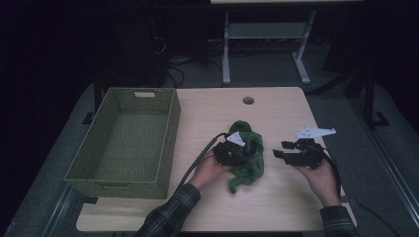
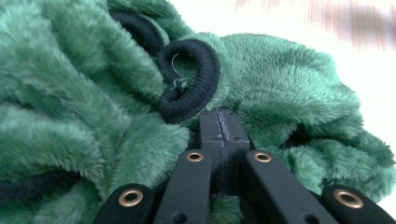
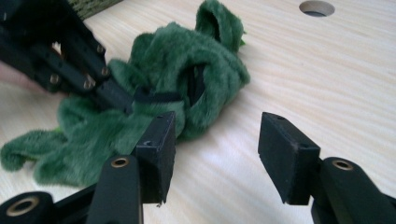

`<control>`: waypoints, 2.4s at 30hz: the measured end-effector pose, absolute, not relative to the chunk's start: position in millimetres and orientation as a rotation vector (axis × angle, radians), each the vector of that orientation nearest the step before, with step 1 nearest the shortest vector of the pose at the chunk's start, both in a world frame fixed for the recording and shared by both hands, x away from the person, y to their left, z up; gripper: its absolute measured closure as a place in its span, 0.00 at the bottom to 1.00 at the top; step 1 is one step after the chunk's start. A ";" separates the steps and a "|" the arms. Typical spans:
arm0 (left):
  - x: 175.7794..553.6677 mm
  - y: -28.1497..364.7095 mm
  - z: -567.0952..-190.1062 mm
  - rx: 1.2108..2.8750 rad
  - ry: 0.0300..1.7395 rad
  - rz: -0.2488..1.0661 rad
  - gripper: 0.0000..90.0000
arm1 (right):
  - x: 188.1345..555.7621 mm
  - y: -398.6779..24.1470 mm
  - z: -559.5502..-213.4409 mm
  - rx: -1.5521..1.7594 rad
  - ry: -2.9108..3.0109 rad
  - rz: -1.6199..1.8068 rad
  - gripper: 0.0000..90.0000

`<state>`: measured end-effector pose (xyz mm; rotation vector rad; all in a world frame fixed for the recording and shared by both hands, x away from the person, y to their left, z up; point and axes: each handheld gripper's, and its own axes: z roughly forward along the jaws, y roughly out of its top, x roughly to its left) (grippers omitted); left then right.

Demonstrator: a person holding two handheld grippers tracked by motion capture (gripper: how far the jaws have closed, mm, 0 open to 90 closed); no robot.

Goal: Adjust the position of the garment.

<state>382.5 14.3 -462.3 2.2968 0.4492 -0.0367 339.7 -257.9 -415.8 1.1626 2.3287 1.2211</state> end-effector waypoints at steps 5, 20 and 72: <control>380.5 17.2 -465.0 2.292 0.444 -0.047 1.00 | 358.7 -250.2 -413.3 1.154 2.349 1.235 0.50; 376.5 20.3 -466.0 2.321 0.414 -0.092 1.00 | 416.1 -204.9 -390.6 1.067 2.427 1.212 0.52; 359.9 46.4 -430.5 2.192 0.348 0.015 0.81 | 445.4 -170.2 -353.0 0.887 2.461 1.219 0.97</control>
